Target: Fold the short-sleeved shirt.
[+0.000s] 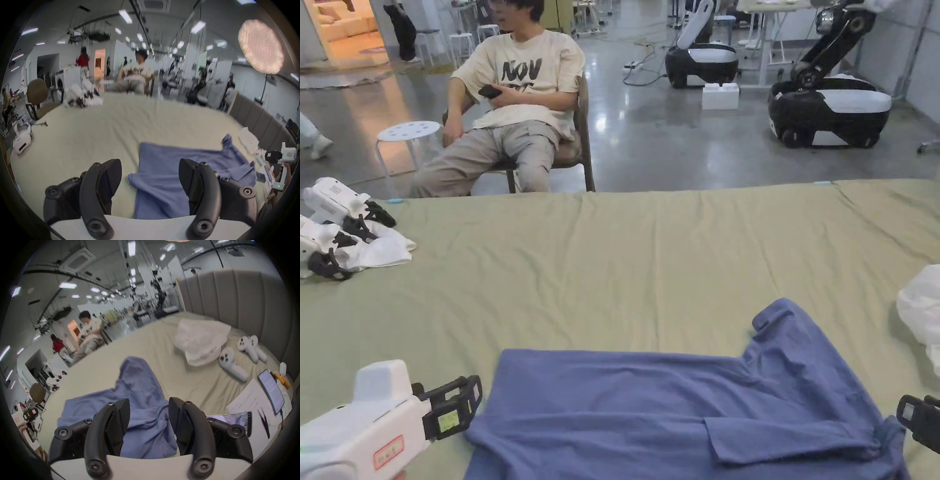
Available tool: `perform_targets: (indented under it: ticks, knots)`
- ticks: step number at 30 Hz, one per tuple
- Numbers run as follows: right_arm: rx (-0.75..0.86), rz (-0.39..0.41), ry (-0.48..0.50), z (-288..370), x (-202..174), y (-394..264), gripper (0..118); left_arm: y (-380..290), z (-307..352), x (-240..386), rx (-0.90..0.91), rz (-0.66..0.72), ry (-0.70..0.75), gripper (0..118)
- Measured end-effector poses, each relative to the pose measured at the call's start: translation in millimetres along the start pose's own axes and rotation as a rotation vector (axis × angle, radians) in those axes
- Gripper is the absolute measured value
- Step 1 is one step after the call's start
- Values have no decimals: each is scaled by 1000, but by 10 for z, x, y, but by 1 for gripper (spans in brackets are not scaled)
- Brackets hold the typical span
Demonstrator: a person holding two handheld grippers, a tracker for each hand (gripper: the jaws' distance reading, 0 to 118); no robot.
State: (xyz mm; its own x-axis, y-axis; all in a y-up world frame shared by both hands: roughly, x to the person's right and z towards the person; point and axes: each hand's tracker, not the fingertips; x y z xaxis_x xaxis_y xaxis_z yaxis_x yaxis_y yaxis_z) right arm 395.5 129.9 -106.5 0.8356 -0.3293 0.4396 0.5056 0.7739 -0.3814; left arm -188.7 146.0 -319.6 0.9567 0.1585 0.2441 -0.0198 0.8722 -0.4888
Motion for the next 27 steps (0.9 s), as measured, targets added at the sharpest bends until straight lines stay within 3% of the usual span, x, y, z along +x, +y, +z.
perform_targets:
  ticks: [2, 5, 6, 9, 11, 15, 18, 22, 27]
  knots:
    - [75, 61, 8, 346, -133, -24, 51, 19, 412, 120, 109, -20, -2, 76]
    - [253, 275, -28, 896, -421, -154, 53, 21, 1015, 352, 223, -99, 35, 75]
    - [274, 313, -22, 1048, -498, -191, 53, 3, 1201, 414, 259, -122, 37, 75]
    - [312, 301, 88, 1379, -587, -324, 52, -75, 1664, 578, 343, -162, 21, 73]
    - [318, 301, 93, 1556, -687, -386, 45, -155, 1890, 672, 356, -172, 21, 67]
    - [339, 351, 74, 1757, -779, -497, 1, -274, 2151, 790, 357, -221, -24, 8]
    - [326, 362, 91, 1848, -800, -564, 0, -333, 2274, 833, 353, -206, -58, 0]
    - [315, 433, 110, 1861, -857, -664, 0, -342, 2347, 879, 353, -183, -79, 0]
    - [299, 418, 130, 1789, -895, -678, 0, -339, 2198, 851, 299, -192, -39, 0]
